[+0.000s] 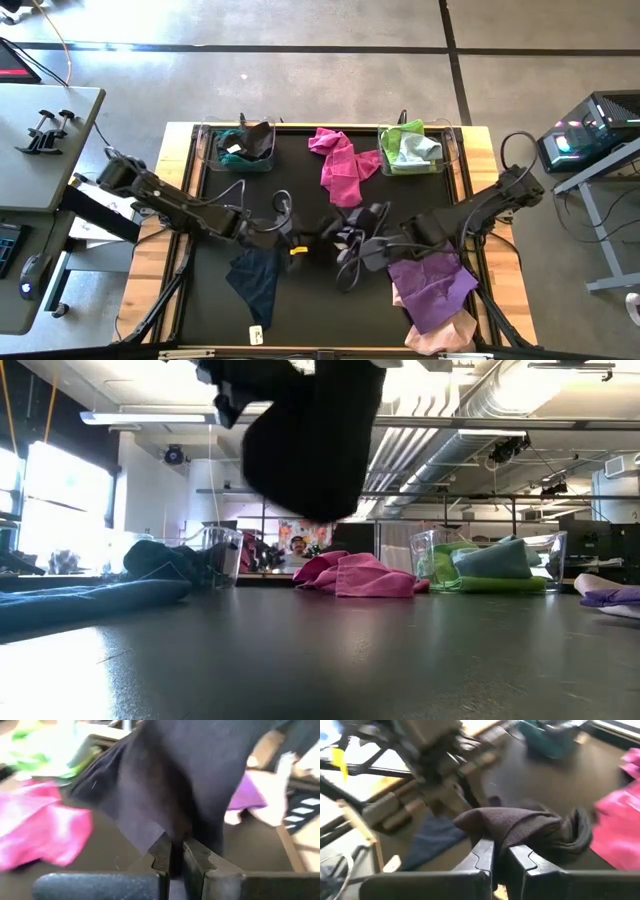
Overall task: Sort towels by color in basket
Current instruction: Put the black kitchen towel into the left transparent bin
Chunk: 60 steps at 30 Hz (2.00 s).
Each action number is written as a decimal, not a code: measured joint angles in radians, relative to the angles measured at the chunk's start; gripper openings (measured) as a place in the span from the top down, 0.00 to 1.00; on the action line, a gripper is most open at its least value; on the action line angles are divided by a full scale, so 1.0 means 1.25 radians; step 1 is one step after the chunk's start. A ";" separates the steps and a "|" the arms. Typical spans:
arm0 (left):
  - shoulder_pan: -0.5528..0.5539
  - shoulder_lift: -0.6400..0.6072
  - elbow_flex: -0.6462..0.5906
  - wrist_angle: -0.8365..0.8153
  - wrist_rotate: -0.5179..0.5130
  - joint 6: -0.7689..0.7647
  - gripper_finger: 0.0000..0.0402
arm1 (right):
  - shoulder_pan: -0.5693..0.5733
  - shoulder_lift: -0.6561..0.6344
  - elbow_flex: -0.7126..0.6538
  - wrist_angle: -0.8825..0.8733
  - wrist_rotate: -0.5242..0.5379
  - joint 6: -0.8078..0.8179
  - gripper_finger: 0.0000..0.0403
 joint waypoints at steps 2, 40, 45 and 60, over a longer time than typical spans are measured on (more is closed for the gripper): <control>0.000 -0.015 0.000 -0.041 -0.028 -0.006 0.95 | 0.006 -0.004 0.000 -0.058 0.015 0.059 0.97; 0.025 0.036 0.000 0.074 0.030 0.146 0.73 | -0.065 0.014 0.000 0.167 -0.114 -0.019 0.91; 0.021 0.015 0.000 -0.005 0.067 0.055 0.97 | -0.080 0.002 0.000 0.039 -0.112 0.055 0.75; 0.235 -0.218 0.000 -0.522 -0.090 -0.093 0.99 | -0.085 -0.083 0.000 -0.264 0.048 0.157 0.68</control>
